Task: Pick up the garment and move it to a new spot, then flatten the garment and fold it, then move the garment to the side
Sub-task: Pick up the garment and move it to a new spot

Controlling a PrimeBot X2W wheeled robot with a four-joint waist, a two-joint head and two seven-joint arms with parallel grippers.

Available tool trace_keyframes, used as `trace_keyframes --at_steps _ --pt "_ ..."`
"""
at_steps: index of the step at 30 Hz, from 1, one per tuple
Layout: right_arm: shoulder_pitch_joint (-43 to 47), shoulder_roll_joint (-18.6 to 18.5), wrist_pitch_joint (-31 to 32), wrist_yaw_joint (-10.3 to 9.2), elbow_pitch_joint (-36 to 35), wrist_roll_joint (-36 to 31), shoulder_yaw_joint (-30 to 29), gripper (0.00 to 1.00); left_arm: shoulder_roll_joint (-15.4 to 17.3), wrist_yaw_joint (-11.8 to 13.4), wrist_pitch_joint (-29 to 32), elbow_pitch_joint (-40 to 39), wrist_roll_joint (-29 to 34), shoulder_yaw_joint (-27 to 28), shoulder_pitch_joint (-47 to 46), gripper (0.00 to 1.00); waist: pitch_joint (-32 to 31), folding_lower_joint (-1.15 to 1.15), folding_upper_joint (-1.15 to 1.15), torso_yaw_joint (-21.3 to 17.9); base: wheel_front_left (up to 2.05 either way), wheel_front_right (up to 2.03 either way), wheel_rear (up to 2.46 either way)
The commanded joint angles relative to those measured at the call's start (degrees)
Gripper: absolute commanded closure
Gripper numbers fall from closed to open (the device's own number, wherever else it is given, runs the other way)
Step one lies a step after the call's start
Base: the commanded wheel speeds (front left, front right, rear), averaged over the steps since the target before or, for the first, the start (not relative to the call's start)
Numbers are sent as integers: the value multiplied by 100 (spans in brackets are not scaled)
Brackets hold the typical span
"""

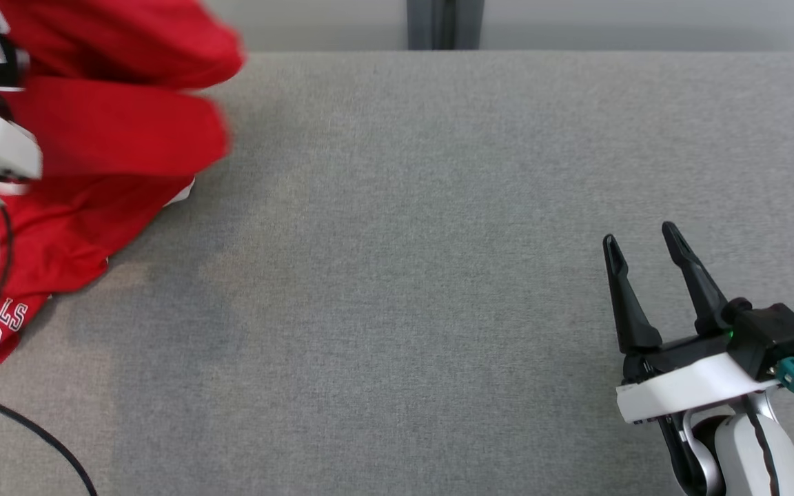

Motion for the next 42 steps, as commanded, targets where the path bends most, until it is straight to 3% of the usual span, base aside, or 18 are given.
trace_keyframes --at_steps 1,9,18,24,33,34,35,36,42 --pt "75 -45 -25 1 -26 44 -19 0 -37 56 50 -248 49 -19 182 100 -144 0 0 -84 0 0 0" --pt "284 -45 1 1 -92 155 -158 0 -542 290 636 -2437 74 -652 1885 100 -362 0 0 -485 0 0 0" --pt "319 -45 -40 1 -103 281 -230 0 -1106 111 862 -3002 81 -1657 2525 100 -316 0 0 -1189 0 0 0" --pt "330 -42 -114 1 -51 377 -249 0 -1365 58 981 -2750 136 -2073 2311 100 -265 0 0 -1685 0 0 0" --pt "314 -44 -240 1 101 506 -205 0 -1645 -114 779 -1098 -167 -2191 1963 100 -144 0 0 -2091 0 0 0" --pt "316 -44 -253 1 120 518 -205 0 -1663 -156 748 -939 -207 -2216 1927 59 -145 0 0 -2101 0 0 0" --pt "320 -42 -266 1 134 526 -210 0 -1678 -167 671 -826 -253 -2216 1907 4 -150 0 0 -2105 0 0 0" --pt "326 -42 -267 1 139 526 -219 0 -1690 -185 580 -739 -288 -2206 1871 0 -151 0 0 -2105 0 0 0" --pt "372 -44 -307 1 213 501 -267 0 -1720 -216 149 -606 -435 -2082 1797 0 -261 0 0 -1994 0 0 0"
